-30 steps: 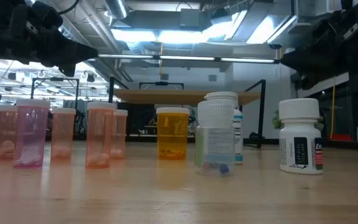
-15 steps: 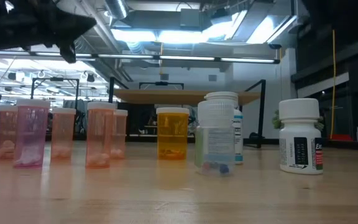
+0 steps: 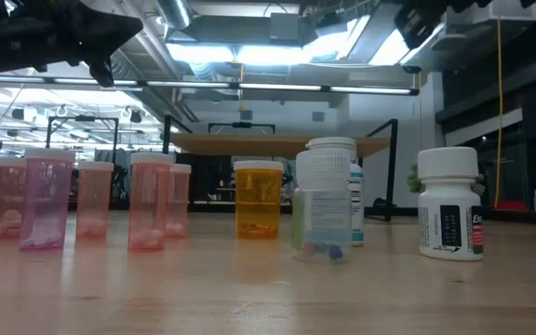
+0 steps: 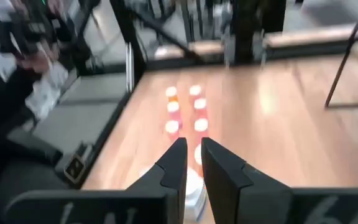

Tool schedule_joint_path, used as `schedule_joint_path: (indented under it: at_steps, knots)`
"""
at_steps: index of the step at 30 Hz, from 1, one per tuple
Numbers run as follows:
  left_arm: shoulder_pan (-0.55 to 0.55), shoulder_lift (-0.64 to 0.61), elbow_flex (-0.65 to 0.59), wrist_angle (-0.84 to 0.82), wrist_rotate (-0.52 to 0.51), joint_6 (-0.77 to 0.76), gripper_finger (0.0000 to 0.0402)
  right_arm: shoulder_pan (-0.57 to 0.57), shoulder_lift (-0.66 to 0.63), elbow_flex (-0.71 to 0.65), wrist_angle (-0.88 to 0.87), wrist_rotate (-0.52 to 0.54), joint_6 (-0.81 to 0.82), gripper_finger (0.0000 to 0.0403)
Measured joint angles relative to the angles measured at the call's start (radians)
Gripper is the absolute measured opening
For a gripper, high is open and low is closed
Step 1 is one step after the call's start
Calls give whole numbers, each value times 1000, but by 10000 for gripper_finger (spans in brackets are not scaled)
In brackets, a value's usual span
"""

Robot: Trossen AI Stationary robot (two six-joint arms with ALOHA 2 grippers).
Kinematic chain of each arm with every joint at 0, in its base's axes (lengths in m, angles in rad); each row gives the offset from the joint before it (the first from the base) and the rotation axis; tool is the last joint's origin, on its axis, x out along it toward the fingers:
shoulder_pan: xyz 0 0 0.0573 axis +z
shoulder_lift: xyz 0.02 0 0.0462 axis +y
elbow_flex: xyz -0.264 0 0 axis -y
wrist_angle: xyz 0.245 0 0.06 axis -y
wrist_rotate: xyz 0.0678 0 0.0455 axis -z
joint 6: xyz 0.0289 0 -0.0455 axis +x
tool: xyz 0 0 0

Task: Pick and place medicine bottles onto shelf by color
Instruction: Put the small white pill bottle on the shelf

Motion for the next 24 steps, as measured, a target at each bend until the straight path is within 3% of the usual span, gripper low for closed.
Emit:
schedule_joint_path:
  at_steps: [14, 19, 24]
  knots:
    - [0, 0, 0, -1, 0, 18, 0, 80, 258, 26, 5, -22, -41, 52]
    - [0, 0, 0, -5, 0, 16, 0, 123, 331, 26, 72, -72, 99, 57]
    - [0, 0, 0, -6, 0, 18, 0, 168, 385, 26, 95, -73, 208, 97]
